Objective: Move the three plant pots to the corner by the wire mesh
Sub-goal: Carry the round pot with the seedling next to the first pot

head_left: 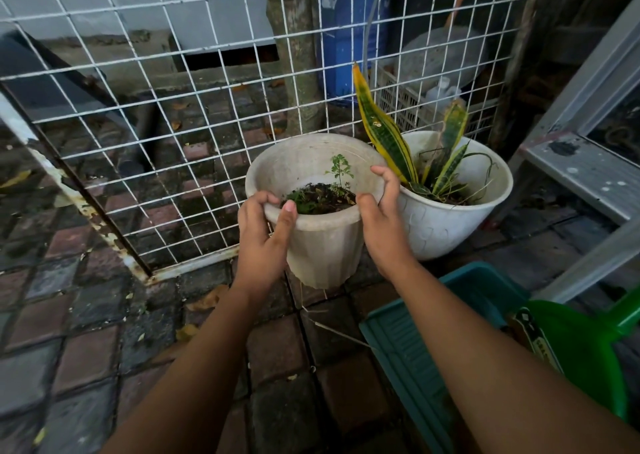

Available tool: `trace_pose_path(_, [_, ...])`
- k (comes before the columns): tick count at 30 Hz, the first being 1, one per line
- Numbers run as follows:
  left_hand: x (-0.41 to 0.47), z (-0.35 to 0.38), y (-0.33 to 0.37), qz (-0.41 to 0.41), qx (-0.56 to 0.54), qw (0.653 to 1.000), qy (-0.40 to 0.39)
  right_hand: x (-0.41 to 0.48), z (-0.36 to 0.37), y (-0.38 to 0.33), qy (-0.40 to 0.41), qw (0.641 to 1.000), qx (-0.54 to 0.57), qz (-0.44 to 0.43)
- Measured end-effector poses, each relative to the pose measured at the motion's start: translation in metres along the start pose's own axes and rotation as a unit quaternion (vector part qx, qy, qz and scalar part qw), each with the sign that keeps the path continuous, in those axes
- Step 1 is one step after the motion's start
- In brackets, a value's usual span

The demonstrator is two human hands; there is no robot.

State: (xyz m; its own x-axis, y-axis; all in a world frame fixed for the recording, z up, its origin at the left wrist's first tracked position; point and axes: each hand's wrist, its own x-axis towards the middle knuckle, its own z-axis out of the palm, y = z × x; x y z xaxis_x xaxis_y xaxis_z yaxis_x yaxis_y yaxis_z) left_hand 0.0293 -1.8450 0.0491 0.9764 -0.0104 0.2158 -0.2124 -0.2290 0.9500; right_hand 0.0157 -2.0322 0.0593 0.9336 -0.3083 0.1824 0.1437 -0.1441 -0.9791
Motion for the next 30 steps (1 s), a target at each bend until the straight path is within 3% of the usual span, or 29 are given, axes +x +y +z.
trace_pose_path(8, [0.015, -0.019, 0.001, -0.027, -0.058, 0.998, -0.014, -0.019, 0.031, 0.003, 0.012, 0.999, 0.028, -0.014])
trace_pose_path(17, [0.022, -0.043, -0.004, -0.009, -0.015, 0.997, -0.069, -0.03, 0.025, -0.001, -0.04, 0.999, 0.014, -0.015])
trace_pose_path(30, [0.01, -0.033, 0.004, -0.026, -0.033, 0.999, -0.024, -0.035, 0.039, -0.011, 0.04, 0.999, 0.018, 0.001])
